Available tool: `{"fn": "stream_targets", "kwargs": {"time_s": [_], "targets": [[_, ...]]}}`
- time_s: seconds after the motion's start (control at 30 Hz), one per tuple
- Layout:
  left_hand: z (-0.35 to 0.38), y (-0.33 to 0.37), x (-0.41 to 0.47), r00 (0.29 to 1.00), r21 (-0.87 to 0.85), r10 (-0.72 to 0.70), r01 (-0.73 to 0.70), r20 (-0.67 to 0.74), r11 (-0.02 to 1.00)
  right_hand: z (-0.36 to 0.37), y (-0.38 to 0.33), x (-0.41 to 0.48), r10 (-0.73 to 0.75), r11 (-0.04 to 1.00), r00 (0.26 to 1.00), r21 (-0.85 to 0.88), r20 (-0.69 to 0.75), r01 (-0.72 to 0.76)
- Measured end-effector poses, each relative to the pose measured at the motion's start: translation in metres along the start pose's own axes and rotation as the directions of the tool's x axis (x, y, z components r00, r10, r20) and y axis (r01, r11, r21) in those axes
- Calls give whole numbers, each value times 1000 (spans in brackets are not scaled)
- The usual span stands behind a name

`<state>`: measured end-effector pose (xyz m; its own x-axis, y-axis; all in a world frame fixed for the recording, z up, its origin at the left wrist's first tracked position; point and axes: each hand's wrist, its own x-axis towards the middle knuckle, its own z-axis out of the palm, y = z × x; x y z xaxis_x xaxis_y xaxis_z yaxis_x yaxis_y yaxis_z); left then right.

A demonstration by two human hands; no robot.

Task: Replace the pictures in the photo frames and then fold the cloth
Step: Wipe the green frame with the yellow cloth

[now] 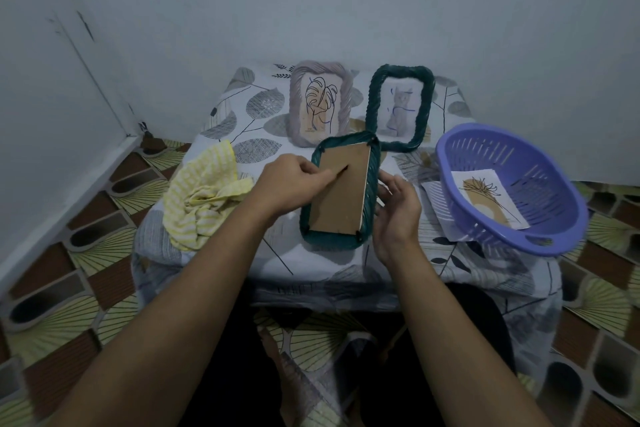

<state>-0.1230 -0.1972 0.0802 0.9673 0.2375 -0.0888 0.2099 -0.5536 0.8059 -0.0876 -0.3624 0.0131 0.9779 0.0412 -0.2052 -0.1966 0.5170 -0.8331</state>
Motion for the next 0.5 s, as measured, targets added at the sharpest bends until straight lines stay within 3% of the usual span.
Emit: {"fn": "stream_targets", "kwargs": {"time_s": [0.1, 0.3, 0.4, 0.5], "targets": [[1, -4, 1, 998, -126, -37, 43, 52, 991, 1, 7, 4, 100, 989, 995, 116, -30, -96], [0, -6, 1, 983, -399, -114, 163, 143, 902, 9, 22, 6, 398, 917, 913, -60, 92, -394], [-2, -11, 2, 982, -451, -103, 164, 157, 877, 15, 19, 4, 466, 885, 874, -69, 139, -461], [-5, -23, 5, 991, -456, -33, 89, 130, 885, 21, 19, 8, 462, 886, 879, -24, 112, -463]]}}
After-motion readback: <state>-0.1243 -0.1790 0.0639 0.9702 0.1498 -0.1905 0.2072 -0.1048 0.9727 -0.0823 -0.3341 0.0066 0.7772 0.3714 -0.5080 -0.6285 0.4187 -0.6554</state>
